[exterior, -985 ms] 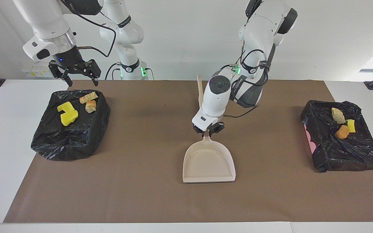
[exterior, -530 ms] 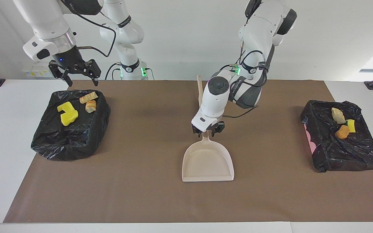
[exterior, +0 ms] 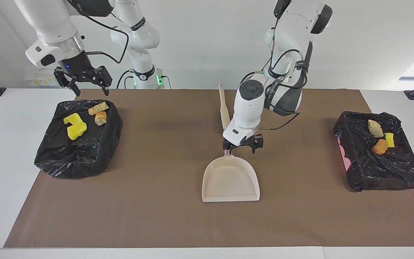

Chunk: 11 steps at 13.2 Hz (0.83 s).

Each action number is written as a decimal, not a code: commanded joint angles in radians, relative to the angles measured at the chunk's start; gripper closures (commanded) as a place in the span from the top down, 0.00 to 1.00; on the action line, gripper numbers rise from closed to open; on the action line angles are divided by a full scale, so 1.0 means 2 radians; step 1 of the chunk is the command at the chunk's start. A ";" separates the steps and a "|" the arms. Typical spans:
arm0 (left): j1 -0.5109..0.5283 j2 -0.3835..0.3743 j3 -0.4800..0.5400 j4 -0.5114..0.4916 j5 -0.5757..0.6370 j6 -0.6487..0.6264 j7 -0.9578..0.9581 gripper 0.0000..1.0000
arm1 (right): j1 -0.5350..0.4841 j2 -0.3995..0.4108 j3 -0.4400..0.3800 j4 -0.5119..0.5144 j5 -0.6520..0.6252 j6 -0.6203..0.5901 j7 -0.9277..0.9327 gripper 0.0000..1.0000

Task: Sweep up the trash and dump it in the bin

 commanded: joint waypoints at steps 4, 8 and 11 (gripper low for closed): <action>0.017 -0.154 0.080 -0.075 -0.065 -0.061 0.159 1.00 | -0.003 -0.006 0.002 -0.004 0.009 0.000 0.008 1.00; 0.067 -0.168 0.084 -0.019 -0.074 -0.132 0.242 1.00 | -0.003 -0.006 0.002 -0.004 0.009 0.000 0.008 1.00; 0.100 -0.156 0.084 0.047 -0.088 -0.188 0.298 1.00 | -0.003 -0.006 0.002 -0.004 0.009 0.000 0.008 1.00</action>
